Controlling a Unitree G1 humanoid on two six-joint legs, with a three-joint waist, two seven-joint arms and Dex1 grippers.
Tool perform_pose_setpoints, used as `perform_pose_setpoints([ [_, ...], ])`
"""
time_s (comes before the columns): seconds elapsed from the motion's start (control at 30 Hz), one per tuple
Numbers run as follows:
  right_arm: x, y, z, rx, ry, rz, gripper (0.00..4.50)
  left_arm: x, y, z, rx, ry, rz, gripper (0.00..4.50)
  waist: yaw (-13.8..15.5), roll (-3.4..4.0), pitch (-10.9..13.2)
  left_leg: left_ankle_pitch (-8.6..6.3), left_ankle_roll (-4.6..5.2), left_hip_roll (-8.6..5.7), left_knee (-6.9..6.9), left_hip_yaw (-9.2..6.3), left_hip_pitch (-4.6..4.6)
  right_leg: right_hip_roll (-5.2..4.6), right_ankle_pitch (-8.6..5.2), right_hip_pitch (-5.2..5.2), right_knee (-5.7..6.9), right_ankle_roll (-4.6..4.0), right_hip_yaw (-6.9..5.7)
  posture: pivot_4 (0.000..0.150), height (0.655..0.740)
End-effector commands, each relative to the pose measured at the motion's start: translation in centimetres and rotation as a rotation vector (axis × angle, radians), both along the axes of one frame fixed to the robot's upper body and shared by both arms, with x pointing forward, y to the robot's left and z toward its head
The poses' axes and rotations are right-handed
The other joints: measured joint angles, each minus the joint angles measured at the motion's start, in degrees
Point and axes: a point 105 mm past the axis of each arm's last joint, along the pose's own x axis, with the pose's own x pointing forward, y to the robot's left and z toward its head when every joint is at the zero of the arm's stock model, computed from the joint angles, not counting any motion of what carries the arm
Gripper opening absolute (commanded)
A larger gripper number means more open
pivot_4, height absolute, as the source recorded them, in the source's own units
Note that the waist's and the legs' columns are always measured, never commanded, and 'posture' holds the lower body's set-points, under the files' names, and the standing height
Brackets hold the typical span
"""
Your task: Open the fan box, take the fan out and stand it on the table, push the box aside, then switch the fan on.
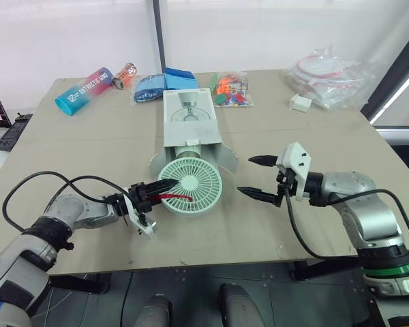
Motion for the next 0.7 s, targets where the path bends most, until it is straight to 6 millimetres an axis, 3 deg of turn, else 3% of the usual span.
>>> perform_pose_setpoints([
  [0.03, 0.2, 0.3, 1.1, 0.006, -0.048, 0.016, 4.50, -0.4, 0.2, 1.0, -0.025, -0.011, -0.011, 1.90, -0.01, 0.00, 0.00, 0.00, 0.00, 0.00, 0.00, 0.00, 0.00, 0.00, 0.00, 0.00, 0.00, 0.00, 0.00, 0.150, 0.7400],
  [0.37, -0.1, 0.4, 0.8, -0.003, -0.035, 0.037, 4.50, -3.1, 1.8, 3.0, -0.094, 0.149, -0.032, 1.90, -0.11, 0.01, -0.01, 0.00, -0.01, 0.02, 0.00, 0.02, 0.00, 0.00, 0.00, -0.04, 0.02, 0.00, 0.00, 0.150, 0.7400],
  [0.5, -0.1, 0.3, 0.8, -0.007, -0.031, 0.037, 4.50, -4.2, 2.0, 3.1, -0.074, 0.209, -0.036, 1.90, -0.09, 0.02, -0.01, -0.01, 0.01, 0.02, 0.00, 0.03, 0.01, 0.00, 0.00, -0.02, 0.03, 0.00, 0.01, 0.150, 0.7400],
  [0.7, -0.7, 0.5, 0.8, -0.009, -0.022, 0.069, 4.50, -5.5, 2.1, 4.8, -0.146, 0.306, -0.029, 1.90, -0.10, 0.02, -0.01, -0.03, 0.06, 0.03, 0.02, 0.03, 0.02, 0.00, 0.00, -0.02, 0.04, -0.01, 0.01, 0.150, 0.7400],
])
